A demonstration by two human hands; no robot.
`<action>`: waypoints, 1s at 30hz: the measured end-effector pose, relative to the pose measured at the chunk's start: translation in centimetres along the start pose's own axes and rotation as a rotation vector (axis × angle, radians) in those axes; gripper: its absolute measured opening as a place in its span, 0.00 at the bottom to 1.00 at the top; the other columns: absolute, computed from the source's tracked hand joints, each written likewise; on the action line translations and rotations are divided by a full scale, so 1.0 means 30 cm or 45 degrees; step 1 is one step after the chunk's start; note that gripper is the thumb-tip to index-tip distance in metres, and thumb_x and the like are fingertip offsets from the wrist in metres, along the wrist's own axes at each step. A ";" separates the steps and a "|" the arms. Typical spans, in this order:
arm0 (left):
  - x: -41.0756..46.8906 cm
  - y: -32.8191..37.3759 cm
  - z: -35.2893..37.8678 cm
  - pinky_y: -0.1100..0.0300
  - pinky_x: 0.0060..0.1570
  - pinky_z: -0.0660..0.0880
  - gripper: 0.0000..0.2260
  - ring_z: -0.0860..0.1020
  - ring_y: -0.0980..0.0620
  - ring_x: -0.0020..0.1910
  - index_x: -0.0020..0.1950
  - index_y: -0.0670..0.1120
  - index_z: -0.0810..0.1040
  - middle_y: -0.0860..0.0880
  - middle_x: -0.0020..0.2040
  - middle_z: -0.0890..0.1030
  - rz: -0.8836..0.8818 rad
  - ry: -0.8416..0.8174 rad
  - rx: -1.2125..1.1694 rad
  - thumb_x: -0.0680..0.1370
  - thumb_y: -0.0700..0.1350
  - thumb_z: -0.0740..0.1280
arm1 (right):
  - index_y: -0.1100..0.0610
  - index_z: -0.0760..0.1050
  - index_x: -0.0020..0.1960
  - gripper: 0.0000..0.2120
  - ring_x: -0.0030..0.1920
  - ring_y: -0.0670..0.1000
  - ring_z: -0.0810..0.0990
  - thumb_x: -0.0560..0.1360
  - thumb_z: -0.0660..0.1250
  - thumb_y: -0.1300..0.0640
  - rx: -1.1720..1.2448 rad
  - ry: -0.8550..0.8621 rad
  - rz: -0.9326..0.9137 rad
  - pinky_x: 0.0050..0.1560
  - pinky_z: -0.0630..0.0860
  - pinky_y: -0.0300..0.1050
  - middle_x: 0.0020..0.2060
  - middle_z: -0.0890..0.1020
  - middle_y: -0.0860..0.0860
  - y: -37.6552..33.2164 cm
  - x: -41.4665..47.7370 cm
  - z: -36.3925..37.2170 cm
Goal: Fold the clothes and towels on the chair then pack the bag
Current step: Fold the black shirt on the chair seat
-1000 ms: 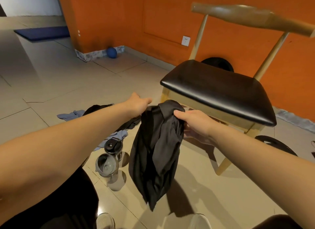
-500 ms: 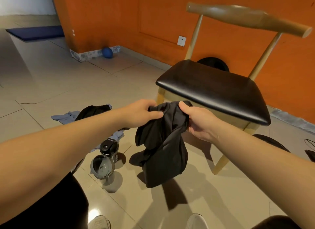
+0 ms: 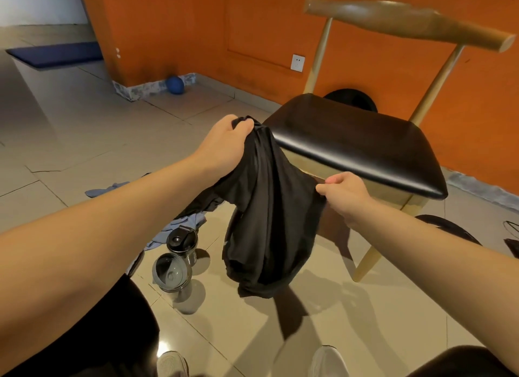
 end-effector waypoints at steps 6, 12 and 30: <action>-0.005 0.055 0.042 0.52 0.48 0.73 0.13 0.79 0.45 0.46 0.50 0.41 0.74 0.42 0.46 0.79 -0.276 0.025 -0.581 0.85 0.49 0.60 | 0.66 0.79 0.49 0.05 0.40 0.55 0.84 0.78 0.64 0.67 -0.273 -0.419 -0.045 0.39 0.84 0.48 0.43 0.84 0.61 -0.049 -0.109 0.059; 0.005 0.076 0.061 0.52 0.52 0.82 0.14 0.84 0.45 0.53 0.66 0.42 0.75 0.44 0.57 0.83 -0.448 0.019 -0.975 0.85 0.48 0.64 | 0.58 0.76 0.51 0.08 0.58 0.54 0.82 0.79 0.72 0.55 -0.176 -0.828 0.147 0.57 0.81 0.47 0.58 0.83 0.56 -0.014 -0.198 0.153; 0.050 -0.230 0.014 0.47 0.64 0.77 0.10 0.81 0.42 0.56 0.54 0.41 0.78 0.42 0.56 0.82 -0.729 -0.235 0.041 0.79 0.47 0.71 | 0.60 0.82 0.59 0.12 0.50 0.57 0.86 0.83 0.66 0.53 0.704 -0.402 0.284 0.48 0.81 0.51 0.53 0.87 0.56 -0.154 -0.112 -0.009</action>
Point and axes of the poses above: each hand's wrist, its own x-axis towards the middle knuckle, its own z-axis out of the palm, y = z × x, the point moved 1 cm from there along x, towards the middle knuckle
